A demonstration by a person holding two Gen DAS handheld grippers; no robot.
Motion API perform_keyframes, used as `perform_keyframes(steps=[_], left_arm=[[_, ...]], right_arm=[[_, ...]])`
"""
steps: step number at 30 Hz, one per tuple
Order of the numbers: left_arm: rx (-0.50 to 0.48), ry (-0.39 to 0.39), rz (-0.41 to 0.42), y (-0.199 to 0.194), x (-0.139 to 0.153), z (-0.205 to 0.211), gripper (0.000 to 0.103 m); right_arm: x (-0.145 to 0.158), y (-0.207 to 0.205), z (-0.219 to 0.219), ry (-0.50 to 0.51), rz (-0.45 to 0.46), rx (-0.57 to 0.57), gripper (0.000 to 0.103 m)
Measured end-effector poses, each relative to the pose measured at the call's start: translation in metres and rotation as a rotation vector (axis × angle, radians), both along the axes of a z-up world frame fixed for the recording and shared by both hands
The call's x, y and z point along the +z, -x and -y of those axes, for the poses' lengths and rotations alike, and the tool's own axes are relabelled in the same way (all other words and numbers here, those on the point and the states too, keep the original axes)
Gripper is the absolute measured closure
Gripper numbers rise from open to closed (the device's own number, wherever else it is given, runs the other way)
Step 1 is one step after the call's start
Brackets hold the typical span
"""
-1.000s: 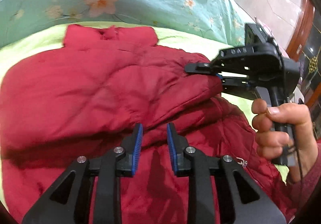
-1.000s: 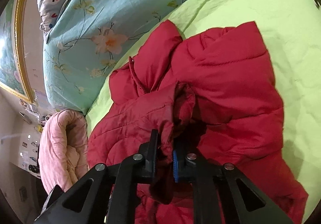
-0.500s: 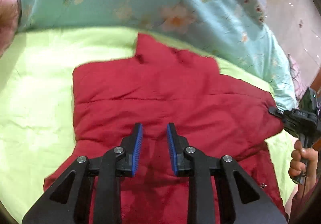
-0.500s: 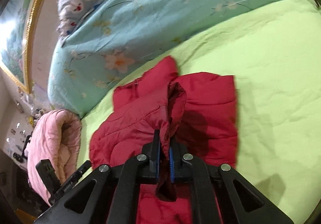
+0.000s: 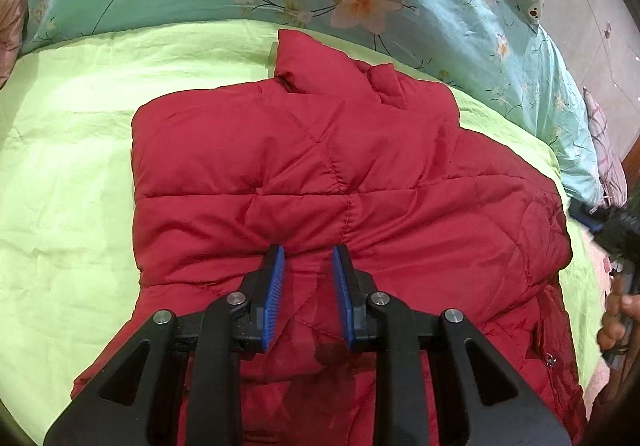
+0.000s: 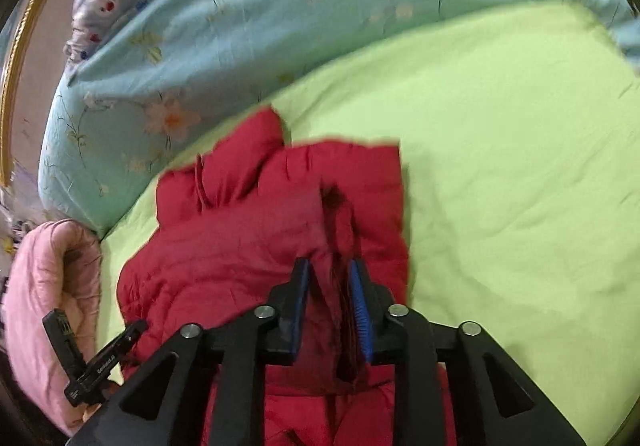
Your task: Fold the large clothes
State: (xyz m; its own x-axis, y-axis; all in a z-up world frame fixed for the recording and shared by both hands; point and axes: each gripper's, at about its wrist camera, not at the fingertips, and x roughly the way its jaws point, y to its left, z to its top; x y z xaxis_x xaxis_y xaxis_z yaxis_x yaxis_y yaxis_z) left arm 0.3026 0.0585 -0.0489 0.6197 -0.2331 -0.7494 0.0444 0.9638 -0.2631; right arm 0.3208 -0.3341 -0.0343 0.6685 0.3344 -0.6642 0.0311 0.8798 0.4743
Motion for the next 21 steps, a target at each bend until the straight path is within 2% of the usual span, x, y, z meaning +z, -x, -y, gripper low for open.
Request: perform_keyframes(steps=[2,3,6,10,12,13,16,21], left_arm=[[-0.004,0.000,0.000,-0.002,-0.001,0.001,0.081],[-0.005,-0.005,0.001,-0.002,-0.001,0.002,0.081],[-0.011,-0.014,-0.001,-0.003,0.001,0.007,0.081],[-0.031,-0.026,-0.006,-0.004,0.001,0.008,0.077],[-0.051,-0.024,-0.008,-0.004,-0.001,0.007,0.077],[-0.061,-0.023,-0.011,-0.004,-0.002,0.007,0.077],[-0.066,-0.005,-0.022,-0.006,-0.009,0.003,0.077],[-0.056,-0.007,-0.021,-0.008,-0.017,0.004,0.077]], right_arm=[[0.021,0.009,-0.006,0.029,0.077,0.001,0.076],[0.029,0.012,-0.014,0.044,0.105,0.018,0.071],[0.034,0.009,-0.050,0.098,0.123,0.109,0.067],[0.014,-0.009,-0.102,0.202,0.083,0.239,0.065],[-0.007,-0.020,-0.117,0.313,0.031,0.251,0.063],[-0.013,-0.022,-0.117,0.334,0.019,0.242,0.064],[-0.038,-0.029,-0.102,0.315,-0.032,0.214,0.067],[-0.059,-0.033,-0.095,0.285,-0.021,0.230,0.066]])
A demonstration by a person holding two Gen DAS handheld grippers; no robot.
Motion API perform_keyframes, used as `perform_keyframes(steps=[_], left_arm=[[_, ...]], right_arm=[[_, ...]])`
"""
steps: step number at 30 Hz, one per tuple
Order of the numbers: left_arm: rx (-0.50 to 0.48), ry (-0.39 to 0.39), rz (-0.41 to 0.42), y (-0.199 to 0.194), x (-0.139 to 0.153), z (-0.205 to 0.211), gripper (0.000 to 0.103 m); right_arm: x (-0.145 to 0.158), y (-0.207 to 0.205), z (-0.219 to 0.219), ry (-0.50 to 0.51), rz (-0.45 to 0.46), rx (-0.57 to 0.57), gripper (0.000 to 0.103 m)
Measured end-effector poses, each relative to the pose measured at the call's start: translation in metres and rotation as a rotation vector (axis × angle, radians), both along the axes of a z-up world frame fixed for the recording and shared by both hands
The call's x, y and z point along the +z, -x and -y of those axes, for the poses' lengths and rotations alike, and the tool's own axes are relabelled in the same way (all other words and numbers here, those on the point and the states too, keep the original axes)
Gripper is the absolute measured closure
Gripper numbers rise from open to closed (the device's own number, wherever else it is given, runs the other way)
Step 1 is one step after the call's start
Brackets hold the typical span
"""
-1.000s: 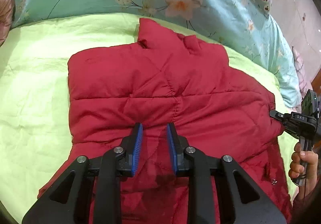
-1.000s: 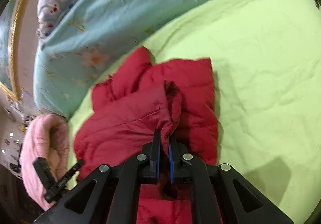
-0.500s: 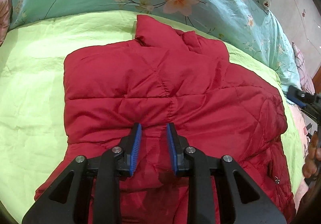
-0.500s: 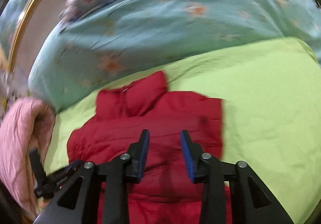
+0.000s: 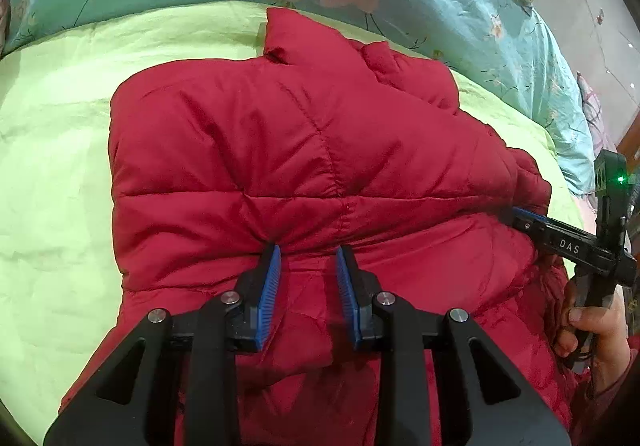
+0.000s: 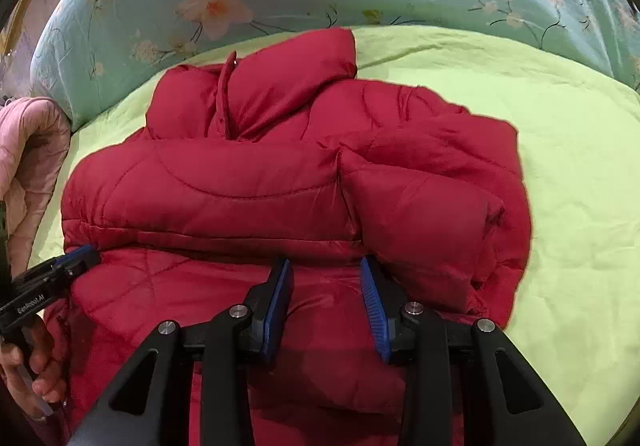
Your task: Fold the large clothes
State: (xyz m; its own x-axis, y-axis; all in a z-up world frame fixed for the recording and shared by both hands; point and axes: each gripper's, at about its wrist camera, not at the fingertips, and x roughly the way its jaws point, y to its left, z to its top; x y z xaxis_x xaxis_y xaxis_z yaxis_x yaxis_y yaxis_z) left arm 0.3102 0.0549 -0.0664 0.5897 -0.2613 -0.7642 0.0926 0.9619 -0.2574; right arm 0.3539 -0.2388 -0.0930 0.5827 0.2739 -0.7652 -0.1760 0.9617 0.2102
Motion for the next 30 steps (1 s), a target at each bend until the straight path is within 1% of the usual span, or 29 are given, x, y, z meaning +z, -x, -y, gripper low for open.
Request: perform_keyframes(steps=[3,7,10,12,14,16,17,18,20,24,27,30], left_arm=[[0.000,-0.005,0.003,-0.001,-0.003,0.000,0.077],[0.001,-0.011,-0.007,-0.002,-0.003,-0.001,0.077],[0.001,-0.019,-0.011,-0.003,-0.002,0.001,0.077],[0.002,-0.020,-0.012,-0.003,-0.003,0.000,0.077],[0.006,-0.025,-0.014,-0.003,-0.002,0.001,0.077],[0.007,-0.032,-0.013,-0.003,-0.002,0.002,0.077],[0.007,-0.033,-0.013,-0.003,-0.002,0.003,0.077],[0.008,-0.033,-0.012,-0.003,-0.002,0.003,0.077],[0.008,-0.036,-0.010,-0.003,-0.003,0.003,0.077],[0.007,-0.040,-0.006,-0.003,-0.004,0.003,0.077],[0.003,-0.055,-0.013,-0.004,-0.003,0.004,0.077],[0.004,-0.039,-0.031,-0.001,0.003,0.001,0.077]], right_arm=[[-0.006,-0.008,0.004,-0.027,0.000,-0.008,0.066],[-0.003,-0.004,0.003,-0.032,0.001,-0.010,0.067],[0.014,0.009,0.004,0.002,0.048,-0.011,0.067],[0.028,0.025,0.013,0.008,0.090,-0.034,0.064],[0.034,0.031,0.019,0.021,0.105,-0.049,0.064],[0.029,0.028,0.023,0.059,0.077,-0.048,0.066],[0.021,0.022,0.026,0.067,0.052,-0.049,0.067],[0.012,0.017,0.029,0.058,0.024,-0.049,0.067],[0.004,0.008,0.032,0.031,0.008,-0.053,0.067],[0.001,0.002,0.026,0.052,0.001,-0.058,0.067],[0.000,0.001,0.030,0.020,-0.012,-0.066,0.067],[0.005,0.003,0.031,0.001,-0.021,-0.073,0.067]])
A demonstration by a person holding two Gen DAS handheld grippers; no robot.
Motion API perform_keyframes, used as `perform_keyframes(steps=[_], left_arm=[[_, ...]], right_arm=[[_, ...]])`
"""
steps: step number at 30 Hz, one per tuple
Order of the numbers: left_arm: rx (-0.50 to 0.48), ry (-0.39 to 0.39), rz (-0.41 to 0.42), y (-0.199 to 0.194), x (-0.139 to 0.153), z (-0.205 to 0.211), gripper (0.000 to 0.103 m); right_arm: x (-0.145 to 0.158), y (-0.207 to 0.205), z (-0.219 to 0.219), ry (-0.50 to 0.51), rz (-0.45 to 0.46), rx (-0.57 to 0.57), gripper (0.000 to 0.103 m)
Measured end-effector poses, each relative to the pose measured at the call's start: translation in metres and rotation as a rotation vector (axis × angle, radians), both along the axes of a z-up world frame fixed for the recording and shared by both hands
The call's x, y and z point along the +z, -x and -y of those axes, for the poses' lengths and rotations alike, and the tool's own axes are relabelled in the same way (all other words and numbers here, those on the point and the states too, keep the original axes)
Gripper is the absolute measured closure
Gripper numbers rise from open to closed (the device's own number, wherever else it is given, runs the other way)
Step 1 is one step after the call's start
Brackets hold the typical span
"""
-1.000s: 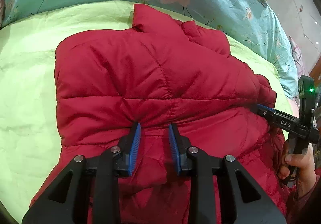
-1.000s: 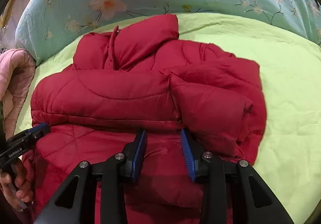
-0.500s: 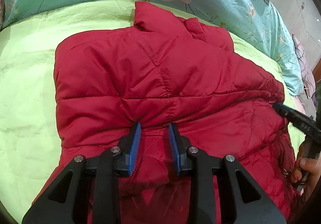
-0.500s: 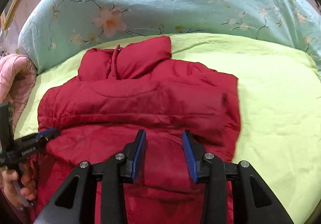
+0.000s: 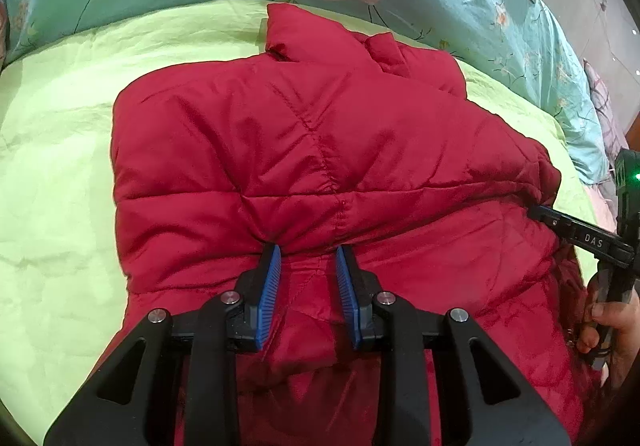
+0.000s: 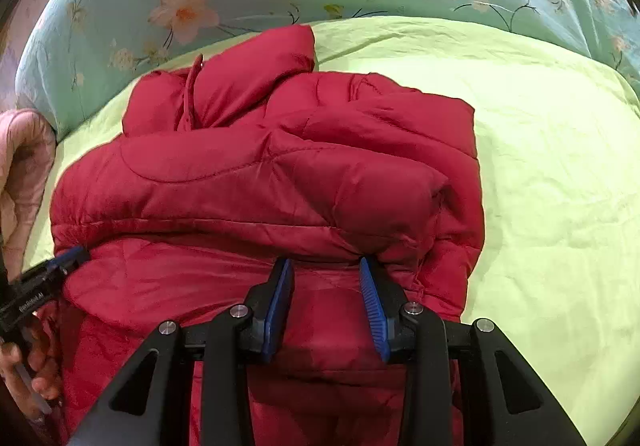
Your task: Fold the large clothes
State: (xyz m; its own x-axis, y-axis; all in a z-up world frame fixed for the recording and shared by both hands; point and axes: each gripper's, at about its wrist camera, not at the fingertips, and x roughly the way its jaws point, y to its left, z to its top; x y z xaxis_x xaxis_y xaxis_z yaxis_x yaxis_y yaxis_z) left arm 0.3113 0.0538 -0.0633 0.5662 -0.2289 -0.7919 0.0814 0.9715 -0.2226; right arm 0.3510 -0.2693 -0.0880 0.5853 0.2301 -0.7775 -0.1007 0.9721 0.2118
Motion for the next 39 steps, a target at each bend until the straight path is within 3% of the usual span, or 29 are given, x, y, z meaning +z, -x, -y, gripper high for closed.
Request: perform_keyframes(steps=[5,7,10,29,39], left_arm=[[0.029,0.014,0.003,0.020,0.017,-0.011,0.067],[0.042,0.008,0.011,0.032,0.023,-0.014,0.055],[0.057,-0.011,0.025,0.054,0.029,-0.017,0.048],[0.144,0.075,0.030,0.200,0.039,-0.058,0.047],[0.170,0.088,0.026,0.242,0.040,-0.066,0.047]], right_arm=[[0.017,0.021,0.011,-0.047,0.001,-0.007,0.065],[0.023,0.031,0.015,-0.079,-0.009,-0.002,0.064],[0.033,0.052,0.018,-0.092,-0.003,0.007,0.064],[0.043,0.220,0.039,-0.200,0.019,0.050,0.062],[0.045,0.283,0.054,-0.192,0.044,0.005,0.056]])
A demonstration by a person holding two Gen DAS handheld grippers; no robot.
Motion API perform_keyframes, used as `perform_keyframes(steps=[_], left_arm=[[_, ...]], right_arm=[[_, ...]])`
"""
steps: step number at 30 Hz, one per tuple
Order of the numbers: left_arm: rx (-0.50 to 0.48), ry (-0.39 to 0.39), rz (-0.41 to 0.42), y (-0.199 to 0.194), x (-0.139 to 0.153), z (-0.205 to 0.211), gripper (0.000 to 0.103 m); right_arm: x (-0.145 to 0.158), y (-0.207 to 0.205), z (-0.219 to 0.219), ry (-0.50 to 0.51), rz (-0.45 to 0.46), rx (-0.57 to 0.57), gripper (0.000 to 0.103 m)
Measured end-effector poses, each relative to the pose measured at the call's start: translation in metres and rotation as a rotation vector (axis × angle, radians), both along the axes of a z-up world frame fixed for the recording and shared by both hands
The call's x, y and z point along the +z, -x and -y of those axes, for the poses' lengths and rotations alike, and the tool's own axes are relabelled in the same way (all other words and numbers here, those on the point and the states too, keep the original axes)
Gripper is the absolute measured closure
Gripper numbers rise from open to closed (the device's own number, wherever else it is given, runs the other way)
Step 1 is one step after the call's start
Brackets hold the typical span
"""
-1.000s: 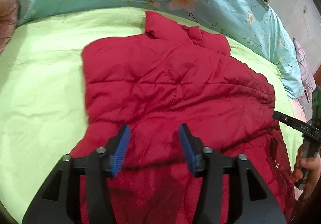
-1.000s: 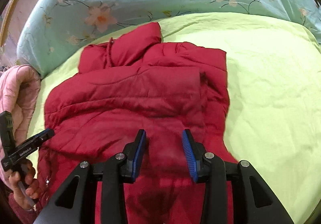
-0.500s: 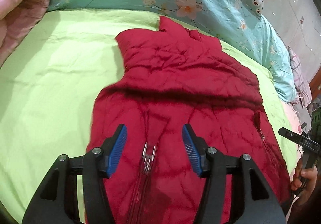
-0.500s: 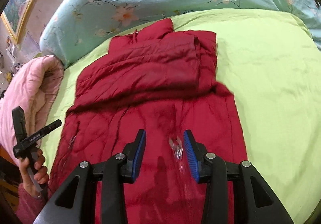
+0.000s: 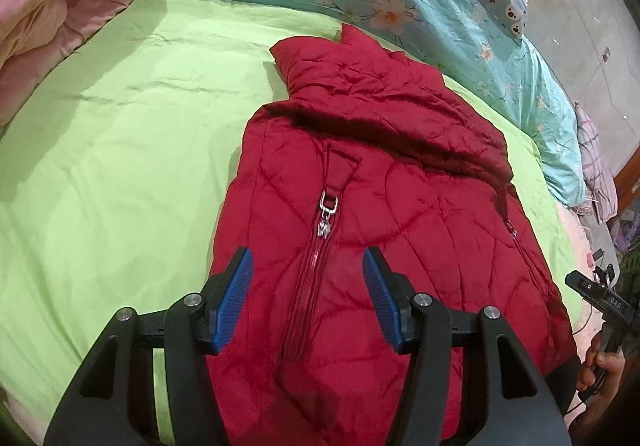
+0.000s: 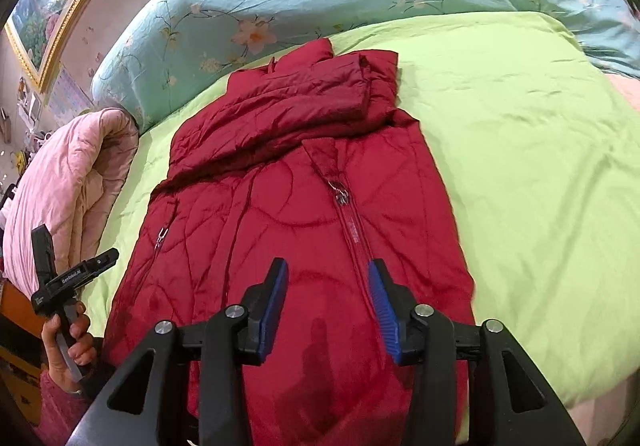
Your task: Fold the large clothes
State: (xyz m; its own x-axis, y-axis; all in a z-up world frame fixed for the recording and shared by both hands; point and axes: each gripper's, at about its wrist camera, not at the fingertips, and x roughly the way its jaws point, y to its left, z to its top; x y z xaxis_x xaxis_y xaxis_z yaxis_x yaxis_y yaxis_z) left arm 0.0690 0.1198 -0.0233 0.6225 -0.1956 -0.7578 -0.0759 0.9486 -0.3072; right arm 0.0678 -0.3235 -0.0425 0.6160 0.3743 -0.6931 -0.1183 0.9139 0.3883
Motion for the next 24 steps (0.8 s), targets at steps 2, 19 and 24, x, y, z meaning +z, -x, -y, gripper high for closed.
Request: perform_keyframes(steps=[2,19,24], left_arm=[[-0.003,-0.005,0.001,0.006,0.001,0.001,0.047],[0.037,-0.007,-0.035,0.050,-0.010,-0.015,0.043],[0.044,0.014,-0.053,0.059,-0.019,-0.018,0.035]], right_arm=[[0.000,0.008,0.004,-0.010,0.003,-0.009,0.055],[-0.013,0.056,0.031,0.053,-0.018,-0.108,0.042],[-0.031,0.064,0.035,0.027,-0.076,-0.122,0.034]])
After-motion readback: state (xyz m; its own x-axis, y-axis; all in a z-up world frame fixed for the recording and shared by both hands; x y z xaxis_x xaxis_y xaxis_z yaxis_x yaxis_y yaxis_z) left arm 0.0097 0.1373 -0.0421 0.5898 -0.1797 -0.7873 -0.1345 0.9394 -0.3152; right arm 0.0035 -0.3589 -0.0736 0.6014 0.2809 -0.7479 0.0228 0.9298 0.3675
